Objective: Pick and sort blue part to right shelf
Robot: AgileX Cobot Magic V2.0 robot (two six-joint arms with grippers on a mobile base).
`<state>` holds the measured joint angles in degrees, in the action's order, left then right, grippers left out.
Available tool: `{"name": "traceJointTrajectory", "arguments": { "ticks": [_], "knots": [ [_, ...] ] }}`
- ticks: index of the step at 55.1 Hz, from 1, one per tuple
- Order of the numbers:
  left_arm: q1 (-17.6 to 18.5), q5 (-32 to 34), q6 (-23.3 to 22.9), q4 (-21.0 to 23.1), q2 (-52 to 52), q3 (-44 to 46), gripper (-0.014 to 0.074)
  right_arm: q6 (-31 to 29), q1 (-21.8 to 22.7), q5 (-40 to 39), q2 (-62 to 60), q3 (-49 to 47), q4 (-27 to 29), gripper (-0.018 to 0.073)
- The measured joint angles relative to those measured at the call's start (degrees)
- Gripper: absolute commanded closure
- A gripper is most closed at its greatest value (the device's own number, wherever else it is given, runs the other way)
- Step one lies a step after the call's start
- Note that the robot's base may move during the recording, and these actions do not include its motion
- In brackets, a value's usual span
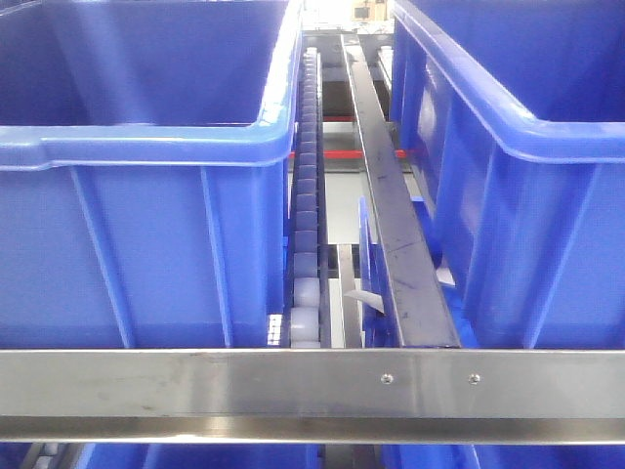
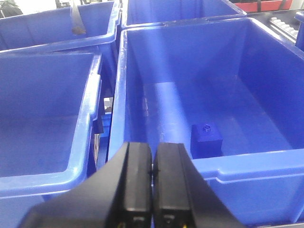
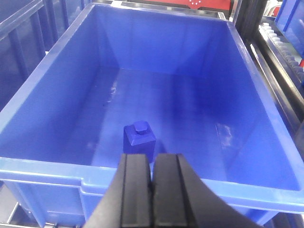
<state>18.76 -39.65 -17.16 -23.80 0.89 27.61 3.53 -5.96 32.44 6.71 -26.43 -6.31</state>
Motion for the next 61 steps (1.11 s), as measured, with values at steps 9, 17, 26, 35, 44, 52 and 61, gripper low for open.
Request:
{"name": "traceJointTrajectory", "arguments": {
  "ticks": [9,17,26,35,44,52,61],
  "knots": [
    [0.0,0.0,0.0,0.0,0.0,0.0,0.0473,0.0,0.0,0.0,0.0,0.0,0.0,0.0521],
    [-0.7,-0.12,0.38,1.71,0.0,0.0,0.0473,0.0,0.0,0.0,0.0,0.0,0.0,0.0521],
    [-7.01,2.2,9.35,12.93,-0.27,-2.53,0.0473,0.0,0.0,0.0,0.0,0.0,0.0,0.0521],
    [-15.19,14.19,13.96,21.17,-1.09,-12.25,0.0473,0.0,0.0,0.0,0.0,0.0,0.0,0.0521],
    [-18.03,26.32,14.73,23.32,-1.09,-21.7,0.0473,0.0,0.0,0.0,0.0,0.0,0.0,0.0521],
    [-18.16,34.04,14.84,23.8,-1.09,-27.93,0.0473,0.0,0.0,0.0,0.0,0.0,0.0,0.0521],
    [-18.25,38.39,14.84,24.33,-1.09,-27.92,0.0473,0.0,0.0,0.0,0.0,0.0,0.0,0.0521]
  ]
}}
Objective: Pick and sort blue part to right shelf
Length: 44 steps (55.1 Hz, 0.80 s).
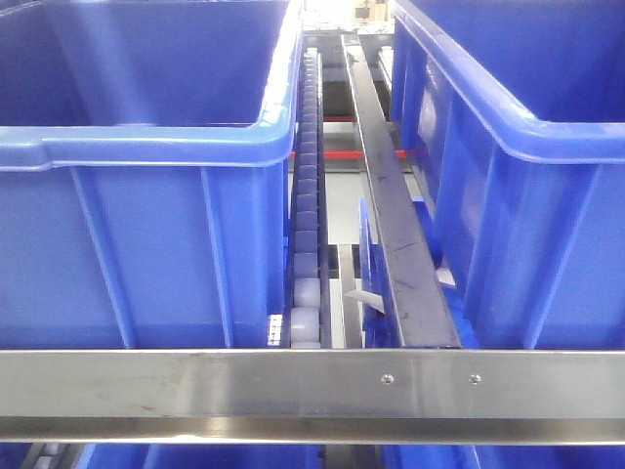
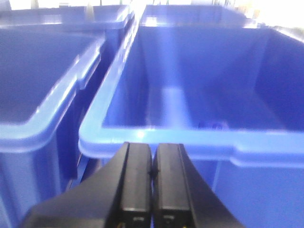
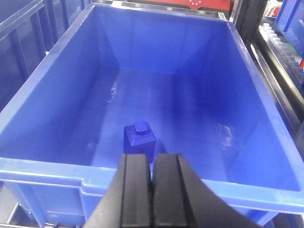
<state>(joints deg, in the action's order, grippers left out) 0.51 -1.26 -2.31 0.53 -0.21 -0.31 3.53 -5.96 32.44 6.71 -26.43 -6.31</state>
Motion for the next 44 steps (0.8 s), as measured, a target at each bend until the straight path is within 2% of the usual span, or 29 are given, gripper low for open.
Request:
{"name": "traceJointTrajectory", "arguments": {
  "ticks": [44],
  "knots": [
    [0.0,1.26,0.0,0.09,0.0,0.0,0.0473,0.0,0.0,-0.34,-0.15,0.47,0.57,0.0521]
  ]
}}
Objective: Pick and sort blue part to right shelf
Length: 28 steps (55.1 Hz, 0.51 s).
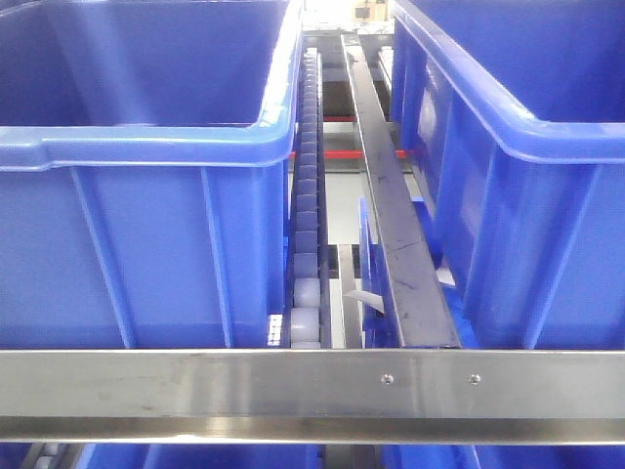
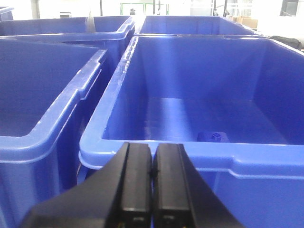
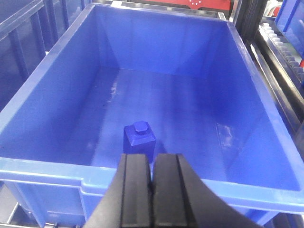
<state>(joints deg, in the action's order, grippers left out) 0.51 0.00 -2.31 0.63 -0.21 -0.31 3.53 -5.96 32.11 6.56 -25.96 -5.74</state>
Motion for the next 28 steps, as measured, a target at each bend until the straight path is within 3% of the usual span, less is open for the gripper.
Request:
{"name": "traceJointTrajectory", "arguments": {
  "ticks": [28],
  "knots": [
    [0.0,0.0,0.11,0.0,0.0,0.0,0.0473,0.0,4.08,-31.03,-0.89,26.86,7.19,0.0521]
  ]
}}
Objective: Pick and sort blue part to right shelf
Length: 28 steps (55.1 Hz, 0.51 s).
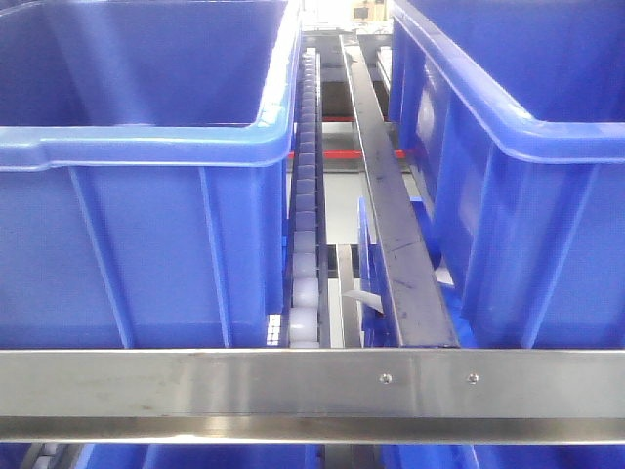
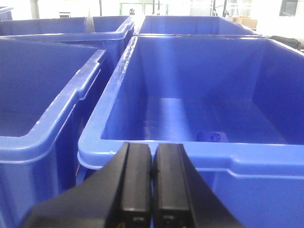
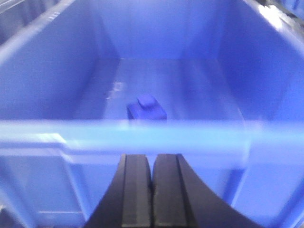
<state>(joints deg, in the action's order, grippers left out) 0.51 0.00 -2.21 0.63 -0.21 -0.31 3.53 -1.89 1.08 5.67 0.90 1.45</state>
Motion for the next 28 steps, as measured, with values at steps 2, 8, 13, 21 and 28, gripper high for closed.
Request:
{"name": "traceJointTrajectory", "arguments": {
  "ticks": [2,8,13,21,28],
  "knots": [
    [0.0,0.0,0.0,0.0,0.0,0.0,0.0473,0.0,0.0,-0.39,-0.73,0.54,0.25,0.0521],
    [0.0,0.0,0.0,0.0,0.0,0.0,0.0473,-0.27,0.0,-0.3,-5.03,0.75,0.52,0.0521],
    [0.0,0.0,0.0,0.0,0.0,0.0,0.0473,-0.38,0.23,0.3,-6.1,0.75,0.52,0.0521],
    [0.0,0.0,0.0,0.0,0.0,0.0,0.0473,-0.45,0.35,0.72,-6.15,0.75,0.52,0.0521],
    [0.0,0.0,0.0,0.0,0.0,0.0,0.0473,-0.5,0.35,0.72,-6.24,0.75,0.62,0.0521]
  ]
}}
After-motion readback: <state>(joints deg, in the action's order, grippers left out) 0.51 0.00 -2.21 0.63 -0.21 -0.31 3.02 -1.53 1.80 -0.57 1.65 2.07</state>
